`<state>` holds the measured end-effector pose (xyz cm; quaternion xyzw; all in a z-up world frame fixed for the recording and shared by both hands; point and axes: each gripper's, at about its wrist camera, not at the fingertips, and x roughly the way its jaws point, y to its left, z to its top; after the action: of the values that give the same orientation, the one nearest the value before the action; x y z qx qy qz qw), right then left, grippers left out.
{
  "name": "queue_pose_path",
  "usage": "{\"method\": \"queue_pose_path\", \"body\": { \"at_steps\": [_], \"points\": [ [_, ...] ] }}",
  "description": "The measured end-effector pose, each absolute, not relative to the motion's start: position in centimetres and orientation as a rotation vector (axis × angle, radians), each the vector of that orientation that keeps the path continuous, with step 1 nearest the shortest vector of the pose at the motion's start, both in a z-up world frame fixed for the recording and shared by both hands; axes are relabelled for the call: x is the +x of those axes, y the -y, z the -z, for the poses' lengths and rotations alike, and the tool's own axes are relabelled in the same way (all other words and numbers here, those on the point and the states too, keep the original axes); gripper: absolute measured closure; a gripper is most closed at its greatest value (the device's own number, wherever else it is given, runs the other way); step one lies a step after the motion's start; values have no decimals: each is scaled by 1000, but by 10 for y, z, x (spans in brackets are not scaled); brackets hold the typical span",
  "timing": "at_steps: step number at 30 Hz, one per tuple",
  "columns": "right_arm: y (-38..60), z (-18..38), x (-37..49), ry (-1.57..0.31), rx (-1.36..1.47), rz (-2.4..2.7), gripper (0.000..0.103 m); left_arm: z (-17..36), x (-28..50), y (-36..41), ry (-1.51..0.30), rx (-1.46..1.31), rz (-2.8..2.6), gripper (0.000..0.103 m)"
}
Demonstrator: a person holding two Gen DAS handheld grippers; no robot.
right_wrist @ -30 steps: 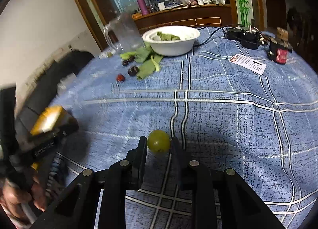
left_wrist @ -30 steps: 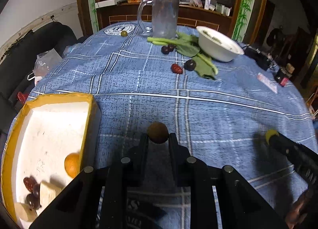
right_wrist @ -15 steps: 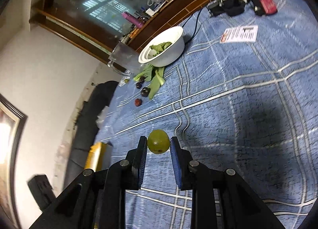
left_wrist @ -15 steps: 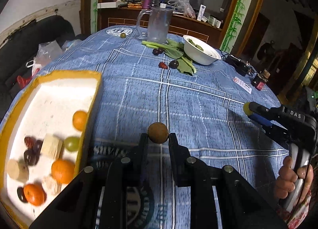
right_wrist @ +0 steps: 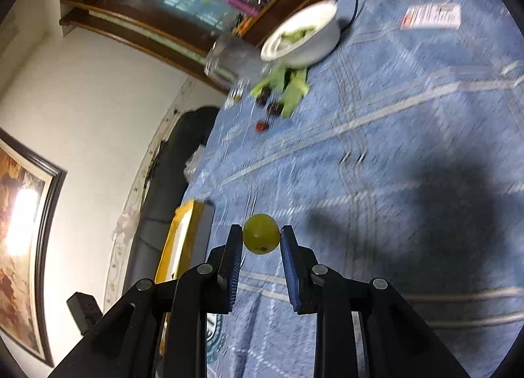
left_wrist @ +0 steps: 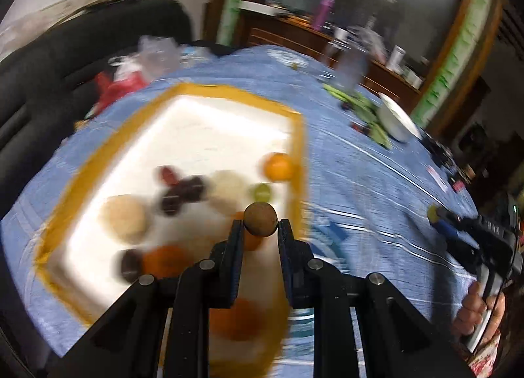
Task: Organize fruits
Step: 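Lower the brown fruit into the tray with the left tool while the right tool releases the grape there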
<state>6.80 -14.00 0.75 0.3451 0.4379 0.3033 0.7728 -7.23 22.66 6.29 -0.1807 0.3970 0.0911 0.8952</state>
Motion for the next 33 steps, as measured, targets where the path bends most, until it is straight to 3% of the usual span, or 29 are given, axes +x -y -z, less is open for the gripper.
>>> {"method": "queue_pose_path", "body": {
  "at_steps": [10,17,27,29,31,33],
  "points": [
    [36,-26,30,-1018,575,-784,76,-73,-95,-321,-809,-427,-324,83],
    [-69,-52,5,-1062,424,-937,76,-68,-58,-344,-874,-391,-274,83],
    [-158,-41,-5,-1098,243,-929,76,-50,-22,-349,-945,-388,-225,83],
    [-164,-40,-3,-1088,217,-910,76,-50,-22,-351,-938,-391,-222,78],
    [-167,-39,-1,-1097,222,-916,66,-52,-25,-354,-922,-411,-200,70],
    [-170,-38,2,-1098,241,-911,45,-54,-29,-354,-908,-425,-176,63]
  ]
}}
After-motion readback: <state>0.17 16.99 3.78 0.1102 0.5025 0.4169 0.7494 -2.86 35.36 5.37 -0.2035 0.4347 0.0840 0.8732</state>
